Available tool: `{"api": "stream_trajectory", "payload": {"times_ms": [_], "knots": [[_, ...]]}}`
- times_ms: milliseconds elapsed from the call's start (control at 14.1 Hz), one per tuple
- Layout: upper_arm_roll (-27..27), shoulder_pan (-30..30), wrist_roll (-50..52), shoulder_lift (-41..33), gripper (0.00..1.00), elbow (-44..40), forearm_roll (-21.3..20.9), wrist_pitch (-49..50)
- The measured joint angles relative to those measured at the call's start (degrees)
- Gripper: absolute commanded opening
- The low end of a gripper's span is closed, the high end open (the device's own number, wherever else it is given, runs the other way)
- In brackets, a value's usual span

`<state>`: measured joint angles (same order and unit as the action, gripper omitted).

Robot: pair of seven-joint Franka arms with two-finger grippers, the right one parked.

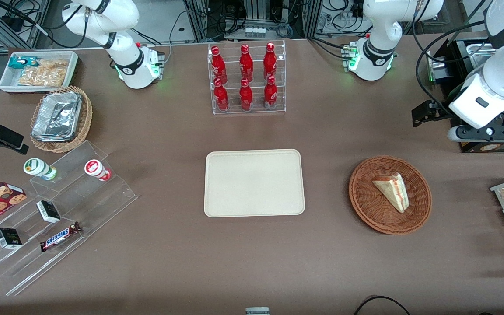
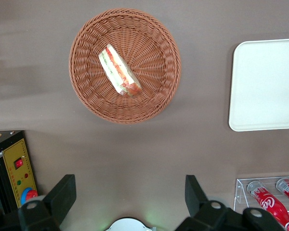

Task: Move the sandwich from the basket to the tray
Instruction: 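Lower the open left gripper over the wrapped sandwich in the basket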

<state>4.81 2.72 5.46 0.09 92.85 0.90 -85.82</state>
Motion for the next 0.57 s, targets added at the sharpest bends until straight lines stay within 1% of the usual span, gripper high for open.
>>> {"api": "stream_trajectory", "payload": {"times_ms": [212,354,566], "knots": [[0.0,0.0,0.0,0.6,1.0,0.2,0.0,-0.1],[0.0,0.0,0.0,2.3,1.0,1.0,0.0,-0.6],[0.0,0.0,0.0,6.9,1.0,4.3,-0.1,-7.3]]}}
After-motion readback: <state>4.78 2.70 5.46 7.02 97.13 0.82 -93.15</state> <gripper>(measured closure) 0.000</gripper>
